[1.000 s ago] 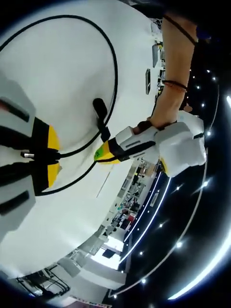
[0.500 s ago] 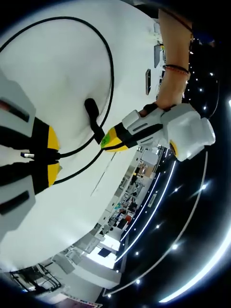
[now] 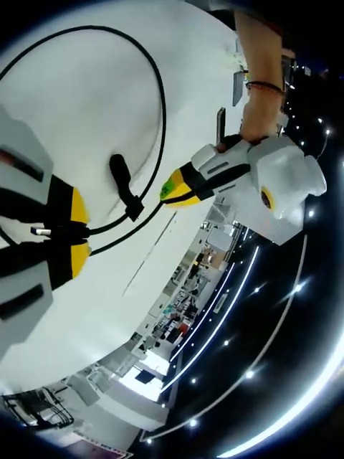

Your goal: Find the charging cable on the desk, coil it up and secure with Velcro.

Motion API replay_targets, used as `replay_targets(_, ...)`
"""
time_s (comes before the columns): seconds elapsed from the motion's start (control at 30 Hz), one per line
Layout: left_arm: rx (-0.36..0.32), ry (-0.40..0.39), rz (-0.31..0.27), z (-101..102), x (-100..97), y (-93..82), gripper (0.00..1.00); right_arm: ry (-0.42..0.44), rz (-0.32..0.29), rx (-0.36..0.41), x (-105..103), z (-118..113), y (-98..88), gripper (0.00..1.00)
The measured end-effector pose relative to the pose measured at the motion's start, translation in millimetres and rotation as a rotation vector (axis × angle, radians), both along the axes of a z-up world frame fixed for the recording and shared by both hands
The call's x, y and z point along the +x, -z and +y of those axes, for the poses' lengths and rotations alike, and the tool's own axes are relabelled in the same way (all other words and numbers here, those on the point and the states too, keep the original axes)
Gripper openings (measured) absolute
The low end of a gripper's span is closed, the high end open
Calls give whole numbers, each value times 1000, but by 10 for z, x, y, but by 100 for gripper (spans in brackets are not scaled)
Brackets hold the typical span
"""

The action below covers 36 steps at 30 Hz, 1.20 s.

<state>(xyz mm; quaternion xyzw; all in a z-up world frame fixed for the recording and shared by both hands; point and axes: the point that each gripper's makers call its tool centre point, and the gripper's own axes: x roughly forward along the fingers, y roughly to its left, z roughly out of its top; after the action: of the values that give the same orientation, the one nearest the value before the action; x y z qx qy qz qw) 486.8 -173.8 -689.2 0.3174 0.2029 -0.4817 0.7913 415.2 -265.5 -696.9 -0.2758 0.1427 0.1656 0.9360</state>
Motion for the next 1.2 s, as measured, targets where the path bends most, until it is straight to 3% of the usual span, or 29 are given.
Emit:
replay_targets(0.63, -108, -160, 25, 412, -104, 53, 6, 9, 12, -7, 18, 8, 26, 8)
replay_targets(1.2, -127, -253, -6, 571, -200, 253, 6, 13, 42, 5, 44, 12, 162, 8)
